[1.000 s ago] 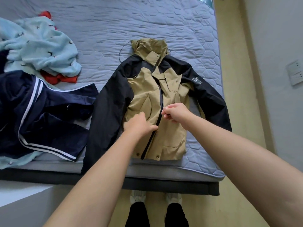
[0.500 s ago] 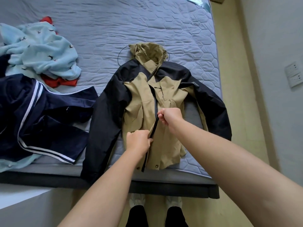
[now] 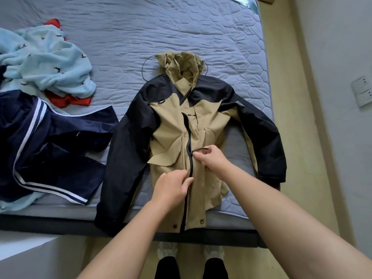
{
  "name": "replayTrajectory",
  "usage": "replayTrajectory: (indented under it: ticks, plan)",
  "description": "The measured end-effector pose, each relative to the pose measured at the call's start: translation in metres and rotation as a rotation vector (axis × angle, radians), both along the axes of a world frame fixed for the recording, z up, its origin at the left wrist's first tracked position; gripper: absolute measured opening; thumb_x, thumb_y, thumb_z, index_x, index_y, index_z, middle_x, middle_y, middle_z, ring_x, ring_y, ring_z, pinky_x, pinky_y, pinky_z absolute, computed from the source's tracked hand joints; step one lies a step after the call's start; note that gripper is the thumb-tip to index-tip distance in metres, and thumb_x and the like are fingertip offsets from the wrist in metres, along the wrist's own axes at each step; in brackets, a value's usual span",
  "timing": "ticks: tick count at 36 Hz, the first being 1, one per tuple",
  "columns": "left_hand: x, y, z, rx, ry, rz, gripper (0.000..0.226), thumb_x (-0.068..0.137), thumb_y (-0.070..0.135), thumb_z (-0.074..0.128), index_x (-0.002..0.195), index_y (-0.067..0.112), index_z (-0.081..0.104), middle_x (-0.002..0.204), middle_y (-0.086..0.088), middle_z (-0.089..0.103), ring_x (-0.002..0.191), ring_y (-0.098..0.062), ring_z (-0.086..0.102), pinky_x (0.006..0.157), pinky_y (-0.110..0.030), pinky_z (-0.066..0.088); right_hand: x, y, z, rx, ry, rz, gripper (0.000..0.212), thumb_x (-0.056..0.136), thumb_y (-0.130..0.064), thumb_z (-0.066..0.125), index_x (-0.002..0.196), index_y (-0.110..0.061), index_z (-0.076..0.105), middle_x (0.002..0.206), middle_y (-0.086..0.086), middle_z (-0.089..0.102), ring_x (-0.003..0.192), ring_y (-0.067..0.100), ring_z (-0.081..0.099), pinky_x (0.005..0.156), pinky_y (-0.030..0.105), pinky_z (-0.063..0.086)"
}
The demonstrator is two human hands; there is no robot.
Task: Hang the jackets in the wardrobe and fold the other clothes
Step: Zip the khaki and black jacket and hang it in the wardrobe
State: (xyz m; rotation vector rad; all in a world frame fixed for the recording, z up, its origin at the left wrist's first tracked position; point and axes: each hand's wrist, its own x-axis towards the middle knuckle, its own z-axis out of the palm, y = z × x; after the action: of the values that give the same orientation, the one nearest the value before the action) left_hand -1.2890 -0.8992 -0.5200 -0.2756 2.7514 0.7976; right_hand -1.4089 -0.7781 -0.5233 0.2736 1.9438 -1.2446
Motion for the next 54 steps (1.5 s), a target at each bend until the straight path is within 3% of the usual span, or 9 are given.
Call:
replayTrajectory:
  ticks: [7, 13, 19, 24, 33, 39, 44, 47, 54]
  plan:
    - [0.009, -0.004, -0.005, 0.095, -0.130, 0.264, 0.038, 0.097, 0.041, 0.042, 0.070, 0.016, 0.051, 0.073, 0.004, 0.061, 0.074, -0.020, 0.056, 0.065, -0.035, 0.045, 0.001, 0.021, 0.001, 0.204, 0.190, 0.013, 0.026, 0.081, -0.019, 0.073, 0.064, -0.016, 0.053, 0.061, -0.002, 0.054, 0.061, 0.013, 0.051, 0.060, 0.026, 0.043]
    - [0.001, 0.006, -0.015, 0.175, -0.322, 0.249, 0.034, 0.094, 0.045, 0.044, 0.073, 0.020, 0.051, 0.076, 0.003, 0.061, 0.076, -0.021, 0.058, 0.066, -0.034, 0.047, 0.027, 0.035, -0.001, 0.065, -0.003, -0.187, 0.026, 0.091, -0.016, 0.062, 0.070, -0.012, 0.048, 0.067, 0.004, 0.042, 0.064, 0.015, 0.042, 0.056, 0.029, 0.039]
    - [-0.041, 0.023, -0.017, 0.420, -0.338, 0.344, 0.040, 0.090, 0.041, 0.059, 0.120, 0.013, 0.058, 0.114, 0.000, 0.063, 0.106, -0.018, 0.059, 0.089, -0.027, 0.044, 0.033, 0.040, 0.012, -0.140, 0.014, -0.094, 0.015, 0.095, -0.006, 0.054, 0.080, -0.009, 0.058, 0.066, -0.002, 0.055, 0.051, 0.000, 0.052, 0.046, 0.013, 0.039]
    - [-0.051, 0.035, -0.016, 0.443, -0.343, 0.304, 0.012, 0.091, 0.022, 0.057, 0.083, 0.015, 0.063, 0.090, -0.004, 0.067, 0.093, -0.022, 0.062, 0.072, -0.023, 0.040, 0.027, 0.057, 0.018, -0.176, -0.023, -0.087, 0.010, 0.097, -0.006, 0.050, 0.100, -0.001, 0.058, 0.071, 0.001, 0.058, 0.048, -0.004, 0.054, 0.042, 0.011, 0.039]
    - [-0.048, 0.049, -0.018, 0.935, -0.485, 0.558, 0.042, 0.097, 0.038, 0.049, 0.119, 0.002, 0.050, 0.090, -0.007, 0.057, 0.077, -0.018, 0.055, 0.066, -0.028, 0.049, 0.025, 0.059, 0.017, -0.367, -0.116, -0.185, 0.018, 0.099, -0.004, 0.045, 0.106, -0.004, 0.060, 0.102, 0.018, 0.065, 0.092, 0.027, 0.064, 0.088, 0.043, 0.053]
    - [-0.046, 0.042, -0.021, 0.745, -0.267, 0.513, 0.021, 0.089, 0.028, 0.065, 0.079, 0.014, 0.052, 0.070, 0.003, 0.049, 0.062, -0.011, 0.042, 0.055, -0.021, 0.036, 0.022, 0.060, 0.016, -0.468, -0.237, -0.392, 0.019, 0.101, -0.004, 0.040, 0.102, -0.008, 0.058, 0.095, 0.011, 0.069, 0.082, 0.018, 0.069, 0.066, 0.029, 0.056]
    - [-0.031, 0.040, -0.020, 0.598, -0.113, 0.590, 0.038, 0.079, 0.026, 0.075, 0.066, 0.018, 0.041, 0.063, 0.006, 0.044, 0.059, -0.011, 0.038, 0.056, -0.025, 0.033, 0.023, 0.055, 0.008, 0.233, 0.185, -0.107, 0.013, 0.092, -0.013, 0.055, 0.104, -0.014, 0.052, 0.103, 0.006, 0.059, 0.088, 0.020, 0.056, 0.079, 0.036, 0.048]
    - [-0.022, 0.035, -0.020, 0.481, -0.094, 0.557, 0.039, 0.078, 0.031, 0.075, 0.066, 0.019, 0.040, 0.060, 0.008, 0.044, 0.056, -0.009, 0.037, 0.051, -0.021, 0.031, 0.026, 0.044, 0.009, 0.287, 0.505, 0.171, 0.028, 0.087, -0.030, 0.063, 0.111, -0.018, 0.054, 0.102, -0.005, 0.053, 0.093, 0.013, 0.052, 0.080, 0.029, 0.042]
    - [-0.018, 0.026, -0.020, 0.428, -0.091, 0.462, 0.041, 0.075, 0.028, 0.077, 0.064, 0.018, 0.039, 0.057, 0.007, 0.044, 0.053, -0.009, 0.035, 0.050, -0.012, 0.035, 0.019, 0.021, 0.005, 0.385, 0.482, 0.620, 0.018, 0.090, -0.035, 0.060, 0.094, -0.018, 0.058, 0.094, 0.000, 0.065, 0.090, 0.023, 0.059, 0.073, 0.034, 0.046]
